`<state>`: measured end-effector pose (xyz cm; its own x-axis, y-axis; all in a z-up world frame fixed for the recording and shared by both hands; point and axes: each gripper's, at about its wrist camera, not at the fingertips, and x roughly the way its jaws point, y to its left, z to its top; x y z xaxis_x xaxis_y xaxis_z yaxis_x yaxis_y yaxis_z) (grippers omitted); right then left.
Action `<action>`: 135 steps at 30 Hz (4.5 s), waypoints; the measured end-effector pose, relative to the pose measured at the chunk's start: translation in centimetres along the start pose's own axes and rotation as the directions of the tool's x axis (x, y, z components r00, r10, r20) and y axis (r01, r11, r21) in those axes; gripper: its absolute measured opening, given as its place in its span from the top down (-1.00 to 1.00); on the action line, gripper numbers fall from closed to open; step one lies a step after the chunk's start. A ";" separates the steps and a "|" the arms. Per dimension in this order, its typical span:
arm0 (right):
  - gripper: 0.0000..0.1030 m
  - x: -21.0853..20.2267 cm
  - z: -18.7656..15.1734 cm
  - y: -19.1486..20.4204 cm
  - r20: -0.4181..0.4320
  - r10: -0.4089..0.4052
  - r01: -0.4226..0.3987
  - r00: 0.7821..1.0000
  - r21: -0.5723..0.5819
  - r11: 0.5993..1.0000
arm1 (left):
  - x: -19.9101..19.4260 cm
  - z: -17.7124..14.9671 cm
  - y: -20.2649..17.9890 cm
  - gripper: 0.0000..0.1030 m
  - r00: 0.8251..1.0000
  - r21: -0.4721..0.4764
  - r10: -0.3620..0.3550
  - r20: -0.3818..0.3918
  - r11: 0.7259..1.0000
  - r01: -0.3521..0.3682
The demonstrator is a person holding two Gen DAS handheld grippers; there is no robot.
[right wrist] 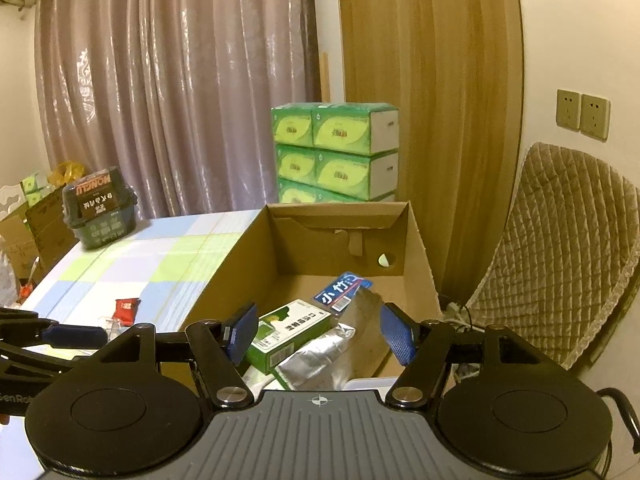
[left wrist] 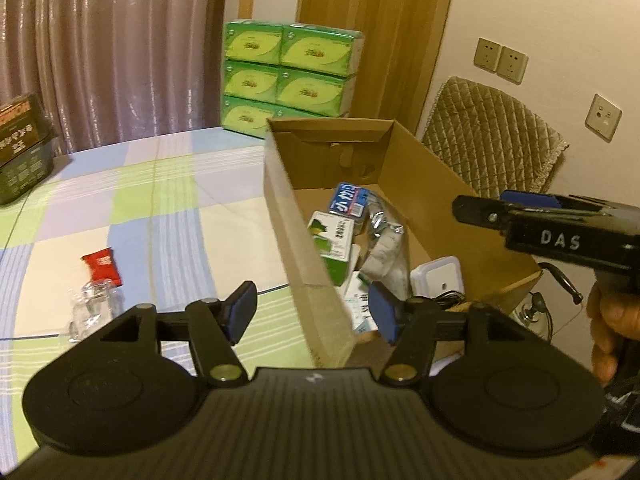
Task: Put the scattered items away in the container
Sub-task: 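Open both grippers to drop the spoon and cable into the box, then move both grippers back toward the red packet and clear plastic rack, then grasp the red packet with right gripper while left gripper grasps the clear rack, then carry the red packet and clear rack over the cardboard box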
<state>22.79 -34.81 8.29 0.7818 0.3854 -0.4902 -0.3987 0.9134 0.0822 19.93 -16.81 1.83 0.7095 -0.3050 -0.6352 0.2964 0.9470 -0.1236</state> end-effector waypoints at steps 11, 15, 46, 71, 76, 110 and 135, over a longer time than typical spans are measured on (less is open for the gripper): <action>-0.26 -1.6 0.8 5.4 0.024 0.105 -0.104 0.994 -0.021 0.994 | -3.5 -3.1 7.2 -0.43 0.990 -0.024 0.143 -0.005 0.989 -0.143; -0.27 -1.3 1.0 8.8 0.017 0.164 -0.163 0.986 -0.056 0.985 | -4.4 -4.8 11.3 -0.55 0.975 -0.031 0.221 -0.025 0.975 -0.222; -0.34 16.1 -1.4 18.0 -0.196 0.225 -0.237 0.954 -0.035 0.971 | 8.7 -8.1 18.6 -0.47 0.952 -0.025 0.304 -0.018 0.952 -0.305; -0.34 25.8 -3.2 24.4 -0.291 0.297 -0.335 0.910 -0.092 0.938 | 3.6 -8.4 26.9 -0.04 0.943 -0.089 0.329 -0.050 0.939 -0.333; -0.34 28.1 -3.8 25.6 -0.304 0.288 -0.333 0.908 -0.105 0.937 | 4.0 -8.9 27.5 -0.11 0.941 -0.085 0.322 -0.100 0.940 -0.331; 0.49 21.7 -4.2 22.3 -0.237 0.136 -0.178 0.962 -0.164 0.970 | 3.0 -8.5 23.7 0.05 0.958 -0.083 0.275 -0.081 0.956 -0.281; 0.49 -0.5 -1.8 17.3 -0.081 0.134 -0.136 0.988 -0.020 0.990 | -7.6 -6.8 10.7 0.06 0.985 -0.005 0.163 0.060 0.987 -0.163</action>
<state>14.65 -19.44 8.38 0.6796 0.4924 -0.5438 -0.5109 0.8496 0.1308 13.34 -3.69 0.14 0.7854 -0.1516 -0.6002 0.1734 0.9846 -0.0217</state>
